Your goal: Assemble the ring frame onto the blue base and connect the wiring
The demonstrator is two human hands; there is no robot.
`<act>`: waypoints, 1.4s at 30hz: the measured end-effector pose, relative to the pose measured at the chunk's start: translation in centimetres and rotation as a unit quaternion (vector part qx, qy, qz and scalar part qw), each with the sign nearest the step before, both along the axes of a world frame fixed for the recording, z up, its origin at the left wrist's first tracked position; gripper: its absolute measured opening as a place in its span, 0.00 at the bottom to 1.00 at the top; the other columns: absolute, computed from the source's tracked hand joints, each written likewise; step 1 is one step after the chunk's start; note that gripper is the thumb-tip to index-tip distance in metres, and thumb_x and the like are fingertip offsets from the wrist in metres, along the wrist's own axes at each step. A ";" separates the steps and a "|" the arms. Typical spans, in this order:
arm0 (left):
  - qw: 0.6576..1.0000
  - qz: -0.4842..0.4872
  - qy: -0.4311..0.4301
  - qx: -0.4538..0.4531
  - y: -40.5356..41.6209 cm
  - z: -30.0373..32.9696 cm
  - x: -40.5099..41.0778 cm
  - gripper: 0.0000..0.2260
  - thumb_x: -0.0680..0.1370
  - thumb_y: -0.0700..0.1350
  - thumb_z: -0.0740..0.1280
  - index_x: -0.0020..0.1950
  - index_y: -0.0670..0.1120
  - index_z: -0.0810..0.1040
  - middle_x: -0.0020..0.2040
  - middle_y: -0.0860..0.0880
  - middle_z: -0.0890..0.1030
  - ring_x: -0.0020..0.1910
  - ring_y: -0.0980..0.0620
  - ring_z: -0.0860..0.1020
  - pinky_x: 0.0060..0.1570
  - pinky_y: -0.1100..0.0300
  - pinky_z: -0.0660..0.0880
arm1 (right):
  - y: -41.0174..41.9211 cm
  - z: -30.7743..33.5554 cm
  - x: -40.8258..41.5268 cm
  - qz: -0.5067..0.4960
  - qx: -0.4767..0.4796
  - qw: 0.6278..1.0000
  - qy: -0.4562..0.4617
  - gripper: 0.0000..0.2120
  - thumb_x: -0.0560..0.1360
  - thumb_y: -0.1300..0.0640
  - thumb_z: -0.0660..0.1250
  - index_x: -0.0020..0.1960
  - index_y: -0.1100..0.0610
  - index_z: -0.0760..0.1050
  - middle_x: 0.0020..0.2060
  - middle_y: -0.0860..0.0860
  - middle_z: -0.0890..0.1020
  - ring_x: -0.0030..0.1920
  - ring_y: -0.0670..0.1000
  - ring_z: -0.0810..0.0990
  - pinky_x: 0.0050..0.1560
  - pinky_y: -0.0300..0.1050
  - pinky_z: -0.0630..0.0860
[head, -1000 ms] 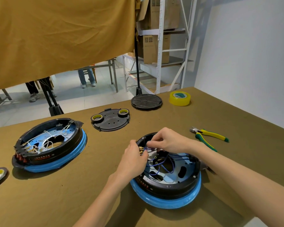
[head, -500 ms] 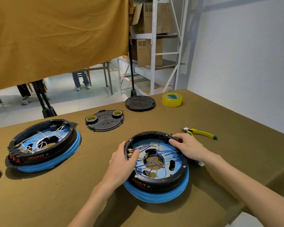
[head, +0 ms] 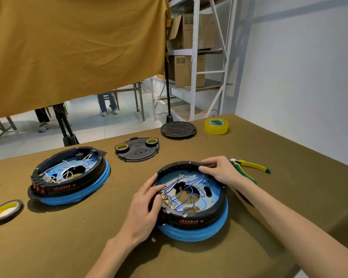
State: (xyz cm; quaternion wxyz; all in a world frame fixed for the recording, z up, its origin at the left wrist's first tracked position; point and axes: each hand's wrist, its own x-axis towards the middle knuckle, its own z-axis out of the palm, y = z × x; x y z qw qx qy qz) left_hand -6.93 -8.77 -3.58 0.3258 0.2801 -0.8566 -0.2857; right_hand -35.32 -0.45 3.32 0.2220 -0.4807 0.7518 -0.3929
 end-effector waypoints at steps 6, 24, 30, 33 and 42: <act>0.996 -0.018 -0.051 -0.073 -0.1 0.0 1.5 0.22 0.83 0.68 0.52 0.75 0.67 0.69 0.78 0.67 0.60 0.78 0.62 0.56 0.74 0.54 0.59 | 0.6 -2.3 3.0 -0.132 0.087 0.955 0.251 0.20 0.82 0.47 0.64 0.72 0.51 0.71 0.61 0.55 0.76 0.60 0.60 0.76 0.55 0.53 0.76; 0.992 -0.021 0.007 -0.121 1.5 0.8 -0.5 0.20 0.70 0.68 0.73 0.49 0.57 0.73 0.49 0.63 0.73 0.56 0.57 0.67 0.51 0.63 0.66 | 6.9 -2.2 7.1 0.168 -0.135 0.936 0.277 0.18 0.75 0.33 0.70 0.50 0.47 0.77 0.44 0.39 0.75 0.47 0.43 0.74 0.49 0.41 0.74; 0.992 -0.043 0.017 -0.117 0.8 1.0 -1.3 0.22 0.71 0.72 0.69 0.45 0.55 0.71 0.44 0.60 0.74 0.50 0.59 0.72 0.61 0.64 0.67 | 5.6 -2.7 5.5 0.174 -0.111 0.945 0.255 0.22 0.71 0.34 0.74 0.49 0.49 0.72 0.47 0.43 0.70 0.45 0.47 0.72 0.43 0.44 0.74; 0.995 -0.072 0.015 -0.072 0.0 1.6 -2.2 0.22 0.70 0.73 0.68 0.43 0.56 0.68 0.42 0.58 0.73 0.44 0.56 0.73 0.42 0.64 0.70 | 4.7 -2.2 4.9 0.187 -0.119 0.945 0.239 0.23 0.70 0.37 0.77 0.44 0.53 0.70 0.40 0.45 0.71 0.39 0.48 0.68 0.38 0.45 0.68; 0.993 -0.057 0.055 -0.088 -0.1 0.7 -3.1 0.20 0.72 0.67 0.74 0.42 0.56 0.68 0.42 0.61 0.72 0.43 0.57 0.73 0.43 0.69 0.67 | 4.3 -3.2 3.6 0.205 -0.172 0.933 0.242 0.21 0.73 0.46 0.77 0.40 0.52 0.65 0.38 0.46 0.69 0.36 0.47 0.65 0.35 0.39 0.64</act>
